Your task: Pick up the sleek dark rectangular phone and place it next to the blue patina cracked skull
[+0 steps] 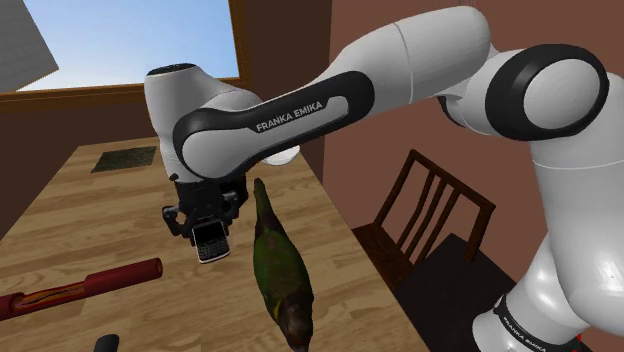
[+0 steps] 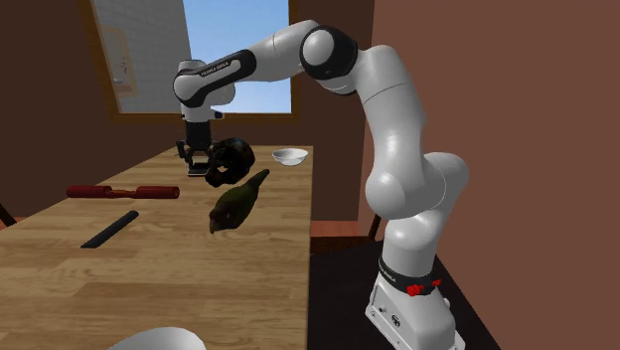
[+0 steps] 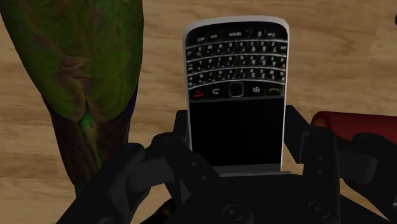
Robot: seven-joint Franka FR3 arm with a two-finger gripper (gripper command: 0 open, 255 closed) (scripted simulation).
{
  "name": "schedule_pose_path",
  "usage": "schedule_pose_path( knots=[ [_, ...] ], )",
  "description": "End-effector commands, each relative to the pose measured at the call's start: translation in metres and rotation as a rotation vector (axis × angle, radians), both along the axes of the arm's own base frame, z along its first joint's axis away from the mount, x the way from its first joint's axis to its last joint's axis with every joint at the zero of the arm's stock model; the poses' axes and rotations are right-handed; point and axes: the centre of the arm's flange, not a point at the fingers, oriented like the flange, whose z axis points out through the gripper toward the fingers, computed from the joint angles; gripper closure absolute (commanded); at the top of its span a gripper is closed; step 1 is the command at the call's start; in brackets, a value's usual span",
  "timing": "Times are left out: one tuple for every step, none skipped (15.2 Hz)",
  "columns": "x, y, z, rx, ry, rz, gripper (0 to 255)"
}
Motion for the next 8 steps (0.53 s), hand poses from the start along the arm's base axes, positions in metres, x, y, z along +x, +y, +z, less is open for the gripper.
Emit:
schedule_pose_path(
  knots=[
    [0.0, -0.001, -0.011, 0.0, 0.0, 0.0, 255],
    [0.0, -0.001, -0.016, 0.0, 0.0, 0.0, 255],
    [0.0, -0.001, -0.021, 0.0, 0.0, 0.0, 255],
    [0.0, -0.001, -0.027, 0.0, 0.0, 0.0, 255],
    [0.0, -0.001, -0.032, 0.0, 0.0, 0.0, 255],
    [0.0, -0.001, -0.037, 0.0, 0.0, 0.0, 255],
    [0.0, -0.001, -0.043, 0.0, 0.0, 0.0, 255],
    [0.0, -0.001, -0.048, 0.0, 0.0, 0.0, 255]
  ],
)
